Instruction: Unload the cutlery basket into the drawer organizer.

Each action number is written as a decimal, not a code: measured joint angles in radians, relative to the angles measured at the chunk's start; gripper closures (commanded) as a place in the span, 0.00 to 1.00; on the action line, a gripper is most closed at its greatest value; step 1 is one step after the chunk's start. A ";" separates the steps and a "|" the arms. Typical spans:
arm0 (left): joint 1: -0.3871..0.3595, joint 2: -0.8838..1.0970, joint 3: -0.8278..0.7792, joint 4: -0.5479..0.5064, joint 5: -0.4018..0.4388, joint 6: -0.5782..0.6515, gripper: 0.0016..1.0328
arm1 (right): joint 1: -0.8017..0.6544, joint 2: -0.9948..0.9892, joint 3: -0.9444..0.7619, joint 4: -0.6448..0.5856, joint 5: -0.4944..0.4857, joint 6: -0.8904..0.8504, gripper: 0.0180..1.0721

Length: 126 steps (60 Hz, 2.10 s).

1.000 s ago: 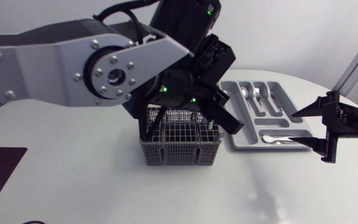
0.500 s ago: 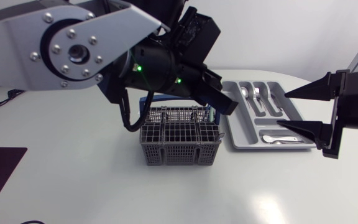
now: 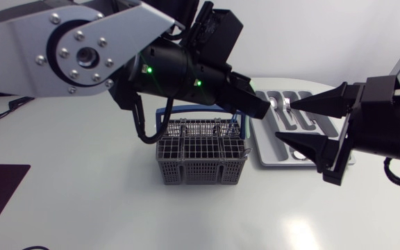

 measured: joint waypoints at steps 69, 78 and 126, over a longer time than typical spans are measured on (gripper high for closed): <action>0.071 0.011 0.013 -0.242 0.486 0.451 0.95 | 0.082 0.215 0.157 -0.335 -0.252 -0.240 0.74; 0.072 0.012 0.013 -0.250 0.498 0.459 0.95 | 0.093 0.217 0.160 -0.360 -0.252 -0.247 0.74; 0.095 0.013 0.013 -0.259 0.513 0.477 0.19 | 0.132 0.230 0.161 -0.374 -0.237 -0.248 0.94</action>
